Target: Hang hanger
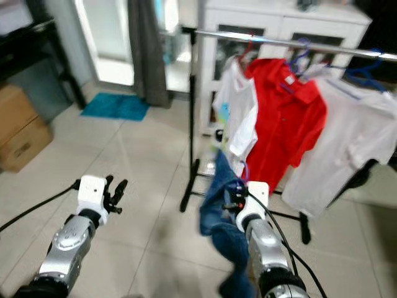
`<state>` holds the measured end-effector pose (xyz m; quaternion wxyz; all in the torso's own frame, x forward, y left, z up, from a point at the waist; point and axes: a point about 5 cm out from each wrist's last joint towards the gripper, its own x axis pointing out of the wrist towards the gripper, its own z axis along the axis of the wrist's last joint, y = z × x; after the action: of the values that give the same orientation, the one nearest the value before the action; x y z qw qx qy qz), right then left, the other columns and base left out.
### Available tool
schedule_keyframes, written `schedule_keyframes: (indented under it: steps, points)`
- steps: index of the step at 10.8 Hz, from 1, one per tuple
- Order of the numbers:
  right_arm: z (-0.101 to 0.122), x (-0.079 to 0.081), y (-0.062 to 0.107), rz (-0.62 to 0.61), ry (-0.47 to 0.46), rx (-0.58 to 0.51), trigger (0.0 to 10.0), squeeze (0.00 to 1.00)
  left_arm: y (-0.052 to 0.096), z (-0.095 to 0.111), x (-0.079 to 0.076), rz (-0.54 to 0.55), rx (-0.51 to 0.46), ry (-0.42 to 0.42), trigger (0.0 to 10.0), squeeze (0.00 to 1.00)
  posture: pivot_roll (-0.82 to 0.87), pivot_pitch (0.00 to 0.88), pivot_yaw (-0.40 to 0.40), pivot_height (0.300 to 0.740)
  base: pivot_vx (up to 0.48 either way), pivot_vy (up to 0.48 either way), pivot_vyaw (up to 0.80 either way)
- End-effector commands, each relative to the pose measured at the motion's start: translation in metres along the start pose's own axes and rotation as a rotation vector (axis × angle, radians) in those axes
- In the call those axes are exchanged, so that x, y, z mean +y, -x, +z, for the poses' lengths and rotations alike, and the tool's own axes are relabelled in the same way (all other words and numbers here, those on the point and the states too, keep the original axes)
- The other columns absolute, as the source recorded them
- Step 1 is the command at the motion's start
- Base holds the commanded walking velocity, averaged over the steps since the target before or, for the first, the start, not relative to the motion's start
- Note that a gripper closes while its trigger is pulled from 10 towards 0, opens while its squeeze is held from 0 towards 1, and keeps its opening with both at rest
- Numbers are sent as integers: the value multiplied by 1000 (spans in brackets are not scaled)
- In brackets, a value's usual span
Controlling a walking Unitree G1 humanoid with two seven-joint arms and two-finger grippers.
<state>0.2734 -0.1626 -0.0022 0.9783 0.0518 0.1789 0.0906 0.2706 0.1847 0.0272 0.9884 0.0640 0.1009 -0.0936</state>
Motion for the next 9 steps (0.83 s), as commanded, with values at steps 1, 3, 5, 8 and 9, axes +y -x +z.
schedule_keyframes:
  steps: [1,3,5,8,9]
  points:
    - [12,2,-3,16,21,-57,10000,0,0,2,-2,-17,-9,-16,10000,0,96,0,-4,740,371,0,0]
    - [18,3,-7,20,25,-67,10000,0,-1,4,0,-2,-7,-4,10000,0,99,0,-10,740,371,0,0]
    - [20,2,-7,24,21,-72,10000,0,-2,5,0,-4,-10,-7,10000,0,98,0,-11,740,379,0,-800]
    - [22,2,-8,23,23,-79,10000,0,-5,8,-2,-34,-16,-38,10000,0,98,0,-5,740,379,0,0]
    - [23,3,-9,27,24,-81,10000,0,-5,9,-2,-34,-17,-38,10000,0,98,0,-4,740,379,0,0]
